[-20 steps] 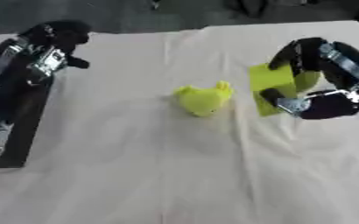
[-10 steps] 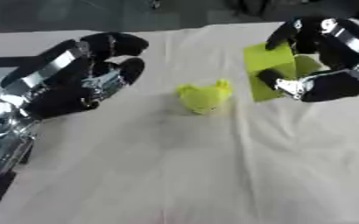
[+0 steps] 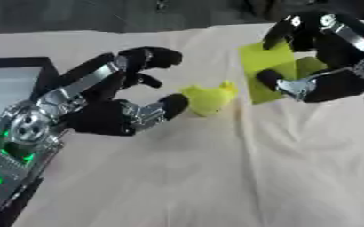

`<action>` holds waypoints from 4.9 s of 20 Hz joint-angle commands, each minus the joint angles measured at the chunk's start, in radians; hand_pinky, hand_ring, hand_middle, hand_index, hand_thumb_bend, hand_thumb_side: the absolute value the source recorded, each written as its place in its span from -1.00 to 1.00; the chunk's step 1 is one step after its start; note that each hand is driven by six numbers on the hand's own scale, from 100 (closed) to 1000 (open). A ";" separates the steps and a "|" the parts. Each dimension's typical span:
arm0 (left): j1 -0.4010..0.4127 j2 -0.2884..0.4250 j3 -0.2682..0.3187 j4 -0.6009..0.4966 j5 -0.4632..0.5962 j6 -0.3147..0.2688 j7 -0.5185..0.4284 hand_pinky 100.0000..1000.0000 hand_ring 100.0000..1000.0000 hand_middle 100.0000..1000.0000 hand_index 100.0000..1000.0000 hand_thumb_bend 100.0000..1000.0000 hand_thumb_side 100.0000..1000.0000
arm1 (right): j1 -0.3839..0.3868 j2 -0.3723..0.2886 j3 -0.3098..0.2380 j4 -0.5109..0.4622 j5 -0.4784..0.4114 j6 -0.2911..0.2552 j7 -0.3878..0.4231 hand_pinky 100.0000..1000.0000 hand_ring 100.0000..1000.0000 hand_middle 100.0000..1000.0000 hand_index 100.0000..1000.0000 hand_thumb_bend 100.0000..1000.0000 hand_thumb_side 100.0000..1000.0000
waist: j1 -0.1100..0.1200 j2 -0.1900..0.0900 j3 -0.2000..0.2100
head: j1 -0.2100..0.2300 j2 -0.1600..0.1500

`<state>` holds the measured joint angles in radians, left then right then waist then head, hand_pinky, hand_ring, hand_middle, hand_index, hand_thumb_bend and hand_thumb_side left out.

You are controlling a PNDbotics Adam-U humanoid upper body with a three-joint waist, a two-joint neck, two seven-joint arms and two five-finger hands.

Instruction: Pick up the objects with one hand, pass them to the other hand, and then place them into the box on the other side of the table.

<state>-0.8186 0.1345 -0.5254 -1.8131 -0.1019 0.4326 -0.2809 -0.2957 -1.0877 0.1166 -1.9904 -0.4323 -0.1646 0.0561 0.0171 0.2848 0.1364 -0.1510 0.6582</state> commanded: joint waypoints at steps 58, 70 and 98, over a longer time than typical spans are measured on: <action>-0.033 -0.152 -0.087 0.007 0.069 0.245 0.254 0.78 1.00 0.73 0.82 -0.30 -0.16 | -0.063 -0.072 0.122 -0.010 -0.285 -0.086 -0.057 -0.19 -0.82 -0.47 -0.05 -1.00 -1.00 | 0.000 -0.036 0.007 | 0.014 0.050; -0.036 -0.172 -0.087 0.065 0.079 0.204 0.205 0.80 1.00 0.74 0.83 -0.31 -0.11 | -0.069 -0.072 0.127 -0.010 -0.343 -0.074 -0.051 -0.20 -0.84 -0.48 -0.07 -1.00 -1.00 | -0.001 -0.034 0.007 | 0.015 0.048; -0.059 -0.243 -0.088 0.183 0.089 0.175 0.246 0.81 1.00 0.72 0.82 -0.33 -0.01 | -0.061 -0.073 0.145 -0.010 -0.478 -0.001 0.007 -0.21 -0.86 -0.50 -0.08 -1.00 -1.00 | -0.001 -0.034 -0.001 | 0.031 0.053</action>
<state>-0.8606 -0.0949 -0.6172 -1.6236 -0.0138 0.6105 -0.0376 -0.3504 -1.1220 0.2686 -1.9904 -0.8998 -0.1715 0.0619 0.0171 0.2843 0.1378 -0.1240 0.7105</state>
